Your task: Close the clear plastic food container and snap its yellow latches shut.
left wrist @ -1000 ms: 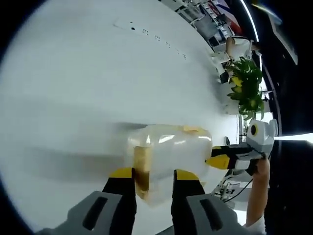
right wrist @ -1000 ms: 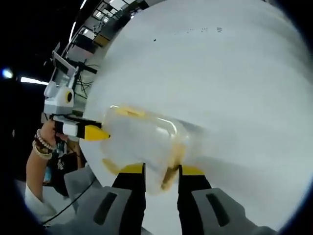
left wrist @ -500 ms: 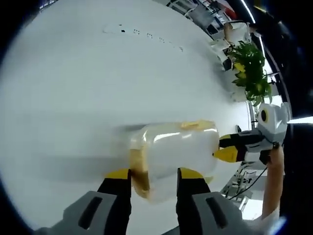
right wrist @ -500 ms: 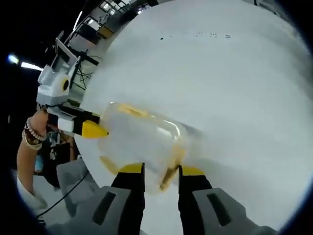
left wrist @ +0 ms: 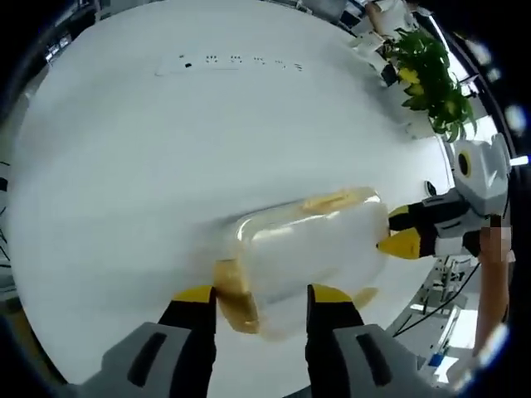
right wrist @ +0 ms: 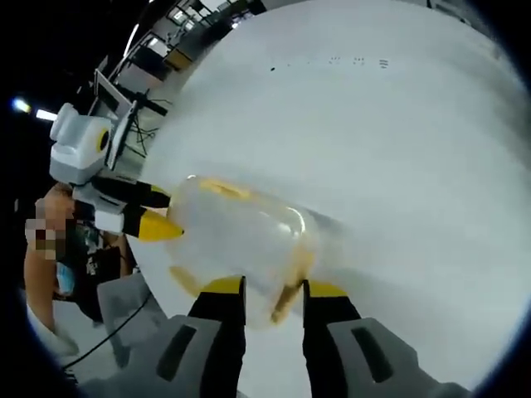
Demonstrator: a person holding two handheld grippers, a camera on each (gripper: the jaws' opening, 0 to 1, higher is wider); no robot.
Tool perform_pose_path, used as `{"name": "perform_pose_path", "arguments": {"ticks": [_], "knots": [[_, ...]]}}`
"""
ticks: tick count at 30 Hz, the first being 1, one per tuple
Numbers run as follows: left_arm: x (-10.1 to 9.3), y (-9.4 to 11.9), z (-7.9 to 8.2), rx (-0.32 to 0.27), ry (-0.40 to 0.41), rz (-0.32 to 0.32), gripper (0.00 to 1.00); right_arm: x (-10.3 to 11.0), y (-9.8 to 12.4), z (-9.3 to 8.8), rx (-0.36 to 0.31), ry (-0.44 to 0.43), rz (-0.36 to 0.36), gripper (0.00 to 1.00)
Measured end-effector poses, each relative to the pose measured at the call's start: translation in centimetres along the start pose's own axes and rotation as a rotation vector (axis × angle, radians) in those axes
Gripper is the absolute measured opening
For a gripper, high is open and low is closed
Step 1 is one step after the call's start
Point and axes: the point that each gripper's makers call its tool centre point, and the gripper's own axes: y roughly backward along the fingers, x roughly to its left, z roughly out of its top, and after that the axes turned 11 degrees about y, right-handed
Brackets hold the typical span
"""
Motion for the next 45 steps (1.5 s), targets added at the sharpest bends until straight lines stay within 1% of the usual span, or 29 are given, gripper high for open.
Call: {"name": "perform_pose_path", "arguments": {"ticks": [2,3,4,5,6,7,8,9,10,11,12,13,15,18,20,22,23,25,27,30,31,33,38,39,41,42,43,44,45], "knots": [[0.0,0.0,0.0,0.0,-0.008,0.009,0.38,-0.1,0.0,0.1,-0.003,0.0,0.001,0.21],[0.2,0.0,0.2,-0.006,-0.038,0.025,0.42,0.0,0.0,0.1,-0.003,-0.001,0.001,0.21],[1.2,0.2,0.7,-0.029,-0.098,0.099,0.55,0.0,0.0,0.1,-0.004,0.0,0.001,0.21],[1.9,0.2,0.6,-0.023,-0.103,0.143,0.65,-0.1,0.0,0.2,-0.004,0.002,0.0,0.21],[1.8,0.1,0.0,0.001,-0.097,0.149,0.72,0.0,0.1,0.2,-0.005,0.005,0.002,0.21],[1.3,-0.1,-0.7,0.039,-0.097,0.117,0.67,0.2,0.1,0.3,-0.006,0.014,0.001,0.21],[-0.3,-0.3,-1.2,0.054,-0.062,0.025,0.57,0.3,0.0,0.3,-0.006,0.025,-0.001,0.21],[-1.0,-0.3,-1.4,0.068,-0.031,-0.008,0.47,0.3,0.0,0.5,-0.005,0.026,-0.003,0.21],[-1.6,-0.3,-1.5,0.073,-0.036,-0.036,0.37,0.3,0.0,0.5,-0.004,0.03,-0.005,0.21],[-1.1,-0.3,-1.2,0.059,-0.048,0.012,0.38,0.2,0.0,0.5,0.0,0.029,-0.006,0.21],[-1.2,-0.2,-1.0,0.051,-0.091,0.02,0.37,0.2,0.0,0.5,0.0,0.031,-0.006,0.21],[-1.0,-0.3,-0.9,0.044,-0.078,0.037,0.37,0.1,0.0,0.6,0.002,0.032,-0.007,0.21],[-1.0,-0.2,-1.0,0.047,-0.072,0.041,0.37,0.1,-0.1,0.8,0.0,0.037,-0.011,0.21],[-0.7,-0.2,-1.0,0.049,-0.047,0.036,0.35,0.0,-0.1,0.9,-0.008,0.031,-0.009,0.21],[-0.6,-0.2,-0.9,0.048,-0.012,0.023,0.32,0.0,-0.1,0.9,-0.013,0.027,-0.007,0.21],[-0.3,-0.1,-0.9,0.048,0.002,0.008,0.28,0.0,-0.1,0.9,-0.011,0.023,-0.008,0.21],[-0.4,-0.1,-1.0,0.049,0.037,-0.004,0.26,0.0,-0.1,0.9,-0.008,0.02,-0.008,0.21],[-0.4,-0.2,-1.1,0.045,0.041,-0.013,0.25,0.0,-0.1,0.9,-0.003,0.01,-0.011,0.2],[-0.5,-0.2,-1.1,0.039,0.044,-0.005,0.25,-0.1,-0.2,0.9,-0.001,-0.009,-0.015,0.2],[-0.6,-0.2,-1.2,0.023,0.062,-0.007,0.24,-0.2,-0.3,0.7,-0.005,-0.082,0.024,0.19],[-0.6,-0.2,-1.2,0.02,0.066,-0.01,0.23,-0.2,-0.3,0.6,-0.007,-0.089,0.025,0.19],[-0.8,-0.1,-0.8,-0.002,0.091,-0.015,0.22,-0.1,-0.4,0.6,-0.017,-0.087,0.021,0.19],[-1.2,0.2,-0.9,-0.008,0.052,-0.022,0.24,-0.1,-0.5,0.7,-0.024,-0.076,0.019,0.2],[-1.4,0.2,-0.7,-0.031,-0.004,-0.047,0.25,-0.1,-0.5,0.7,-0.03,-0.074,0.026,0.2],[-1.5,0.3,-0.8,-0.062,-0.016,-0.053,0.26,0.0,-0.5,0.6,-0.035,-0.074,0.031,0.21],[-1.5,0.4,-0.6,-0.085,-0.05,-0.057,0.27,0.1,-0.5,0.6,-0.037,-0.073,0.028,0.21],[-1.7,0.5,-0.4,-0.112,-0.109,-0.061,0.27,0.1,-0.4,0.8,-0.035,-0.055,0.017,0.21],[-1.6,0.6,-0.5,-0.123,-0.175,-0.063,0.28,0.0,-0.3,0.8,-0.033,-0.041,0.005,0.21],[-1.8,0.7,-0.7,-0.128,-0.212,-0.064,0.28,0.0,-0.1,0.9,-0.034,-0.035,-0.007,0.2]]}}
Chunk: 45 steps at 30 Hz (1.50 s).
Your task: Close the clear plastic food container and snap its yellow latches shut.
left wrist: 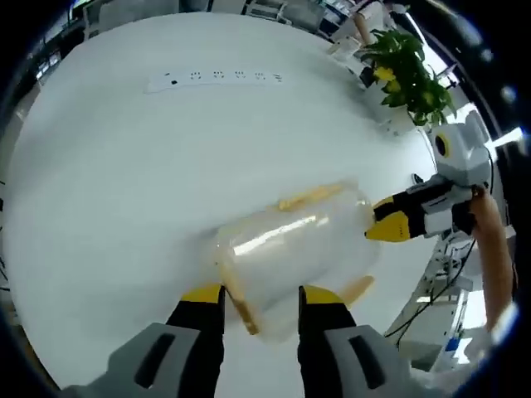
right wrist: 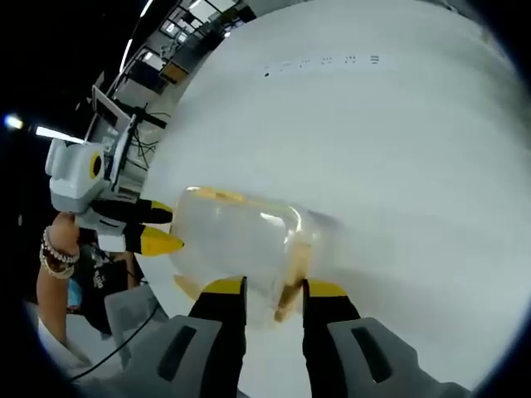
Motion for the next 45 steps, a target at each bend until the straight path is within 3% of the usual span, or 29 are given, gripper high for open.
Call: {"name": "perform_pose_path", "arguments": {"ticks": [2,4,5,6,7,8,10,11,12,14,16,19,20,23,27,39,45], "knots": [[-0.2,0.5,-0.7,0.003,-0.018,-0.005,0.27,-0.1,0.2,0.1,0.001,0.019,-0.014,0.19],[-0.6,0.9,0.1,-0.077,-0.111,-0.042,0.32,-0.4,0.8,0.3,-0.003,0.054,-0.035,0.14],[-0.6,1.2,0.6,-0.116,-0.15,-0.045,0.34,-1.0,1.4,0.7,-0.015,0.095,-0.069,0.09],[-0.6,1.6,0.9,-0.155,-0.179,-0.027,0.34,-0.7,1.7,1.6,-0.048,0.144,-0.053,0.07],[-0.7,1.8,1.1,-0.183,-0.24,-0.034,0.3,-0.6,2.2,2.0,-0.064,0.165,-0.053,0.03],[-1.8,2.3,1.7,-0.254,-0.348,-0.054,0.26,-0.1,2.7,2.3,-0.083,0.19,-0.051,0.0],[-1.9,3.0,2.2,-0.321,-0.412,-0.034,0.23,0.8,3.6,3.6,-0.136,0.251,-0.043,0.0],[-2.2,3.1,2.6,-0.349,-0.45,-0.045,0.2,1.3,3.7,4.0,-0.149,0.287,-0.028,0.0],[-3.4,3.3,2.6,-0.386,-0.52,-0.083,0.11,2.2,3.8,4.5,-0.166,0.328,-0.011,0.0],[-4.3,3.3,2.7,-0.423,-0.597,-0.111,0.01,3.5,3.3,4.8,-0.165,0.422,0.003,0.0],[-5.7,3.1,2.5,-0.446,-0.625,-0.169,0.0,4.7,2.2,4.5,-0.138,0.524,0.017,0.0],[-6.5,2.0,1.9,-0.42,-0.671,-0.196,0.0,6.6,0.6,3.8,-0.096,0.637,0.049,0.0],[-6.6,1.7,1.7,-0.409,-0.68,-0.204,0.0,6.4,0.0,4.8,-0.087,0.661,0.053,0.0],[-6.5,0.4,1.5,-0.384,-0.67,-0.205,0.0,7.6,-1.5,4.9,-0.059,0.726,0.079,0.0],[-6.1,-0.7,1.4,-0.383,-0.681,-0.181,0.0,8.1,-2.6,5.2,-0.049,0.707,0.114,0.0],[-7.2,-0.3,0.5,-0.398,-0.603,-0.297,0.0,5.5,-3.2,7.7,-0.071,0.72,0.03,0.0],[-6.8,-0.9,-0.5,-0.373,-0.63,-0.278,0.1,5.5,-3.5,8.4,-0.085,0.709,0.034,0.0]]}}
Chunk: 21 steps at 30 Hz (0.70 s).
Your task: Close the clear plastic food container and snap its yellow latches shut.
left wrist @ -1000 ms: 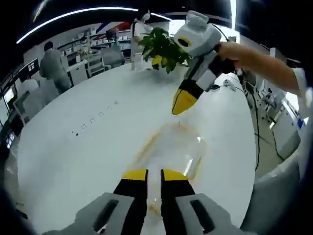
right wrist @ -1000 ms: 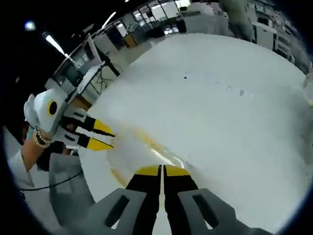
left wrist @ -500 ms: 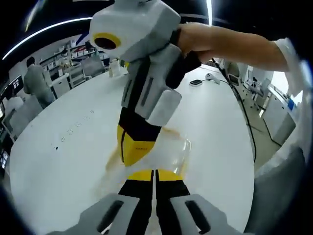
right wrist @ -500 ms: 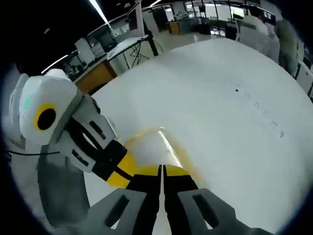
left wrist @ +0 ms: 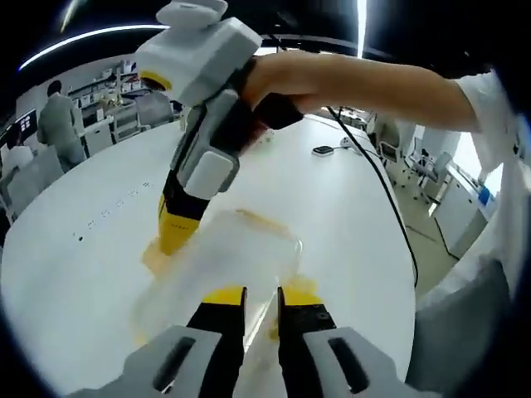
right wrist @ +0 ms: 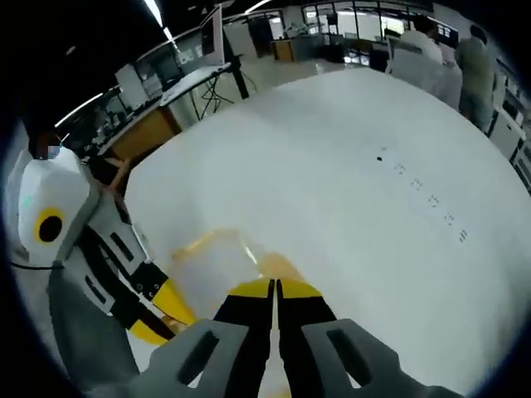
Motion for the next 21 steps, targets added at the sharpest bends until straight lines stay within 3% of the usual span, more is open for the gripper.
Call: {"name": "perform_pose_path", "arguments": {"ticks": [3,6,10,13,16,21], "knots": [[0.0,0.1,-0.1,-0.003,-0.006,-0.006,0.13,0.2,-0.2,0.2,-0.004,0.016,0.026,0.0],[-0.1,0.1,-0.2,-0.008,0.001,-0.009,0.13,0.3,-0.6,-0.1,0.026,0.01,0.046,0.14],[-0.2,0.1,-0.2,-0.012,-0.004,-0.009,0.13,0.2,-0.7,-0.4,0.047,-0.001,0.071,0.14],[-0.4,0.0,-0.3,-0.011,-0.026,-0.012,0.14,1.2,-0.8,-1.0,0.064,-0.09,0.163,0.23],[-0.6,0.0,-0.3,-0.018,-0.024,-0.019,0.16,1.5,-1.0,-1.9,0.101,-0.065,0.172,0.36],[-1.0,0.0,-0.4,-0.008,-0.074,-0.032,0.2,1.2,-0.3,-1.9,0.13,0.026,0.156,0.31]]}}
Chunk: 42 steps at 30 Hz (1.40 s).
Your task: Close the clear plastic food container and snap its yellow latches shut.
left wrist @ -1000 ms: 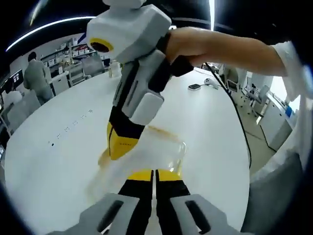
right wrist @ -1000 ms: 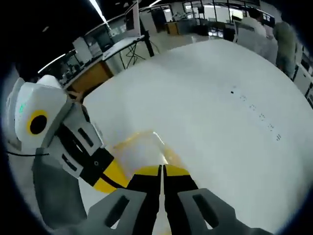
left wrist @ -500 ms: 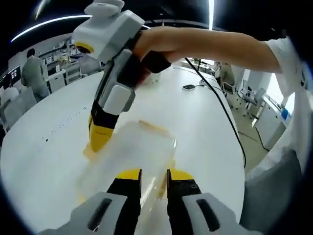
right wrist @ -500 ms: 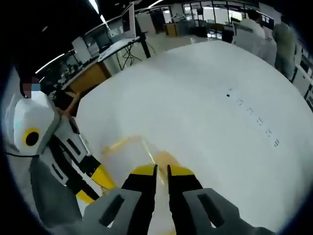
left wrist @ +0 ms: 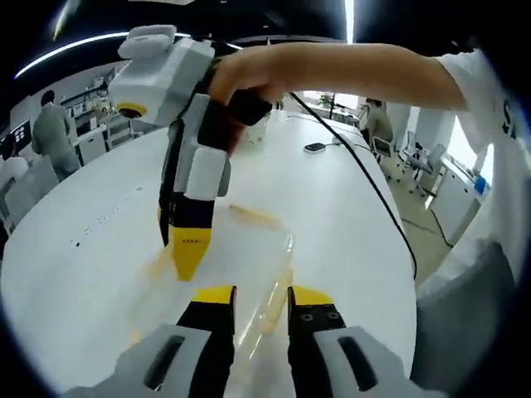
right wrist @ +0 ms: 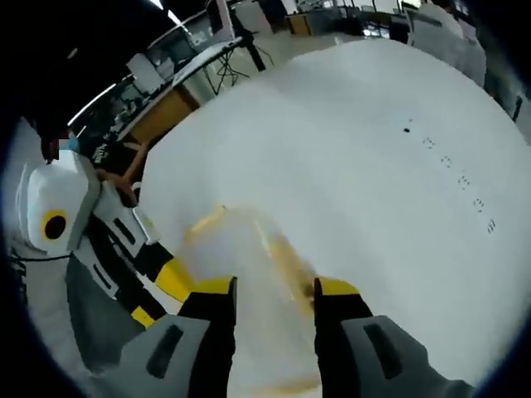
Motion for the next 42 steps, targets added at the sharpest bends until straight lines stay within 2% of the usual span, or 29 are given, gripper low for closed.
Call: {"name": "perform_pose_path", "arguments": {"ticks": [2,3,6,9,10,13,15,17,25,27,29,36,42], "knots": [[0.4,-0.1,0.0,0.009,-0.088,0.033,0.33,0.3,0.5,-0.1,0.035,0.066,0.02,0.3],[-0.1,-0.1,-0.4,0.039,-0.167,0.019,0.34,0.5,0.6,-0.2,0.067,0.104,0.036,0.32],[0.2,-0.2,-0.4,0.063,-0.226,0.053,0.32,0.4,0.6,-0.6,0.141,0.203,0.04,0.38],[0.5,-0.4,-0.3,0.069,-0.252,0.057,0.28,0.7,0.4,-0.7,0.216,0.309,0.038,0.33],[0.8,-0.4,-0.2,0.073,-0.268,0.068,0.26,0.6,0.3,-0.7,0.228,0.328,0.043,0.3],[0.7,-0.5,-0.3,0.09,-0.31,0.07,0.25,1.0,-0.2,-0.6,0.259,0.349,0.043,0.32],[0.8,-0.7,-0.4,0.114,-0.409,0.081,0.26,1.1,-0.1,-0.5,0.285,0.374,0.045,0.32],[0.7,-0.9,-0.6,0.136,-0.463,0.096,0.27,1.2,-0.2,-0.7,0.309,0.396,0.051,0.32],[0.6,-1.2,-0.7,0.141,-0.473,0.115,0.27,1.8,-0.3,-1.2,0.39,0.43,0.06,0.32],[0.7,-1.3,-0.6,0.144,-0.433,0.131,0.27,1.8,-0.4,-1.2,0.405,0.433,0.056,0.32],[0.7,-1.3,-0.5,0.149,-0.428,0.141,0.26,1.7,-0.4,-1.3,0.415,0.429,0.055,0.31],[0.7,-1.2,-0.7,0.166,-0.439,0.165,0.23,1.3,-0.5,-1.1,0.409,0.418,0.073,0.31],[0.7,-1.1,-0.8,0.149,-0.438,0.164,0.22,1.3,-0.6,-1.1,0.403,0.418,0.081,0.31]]}}
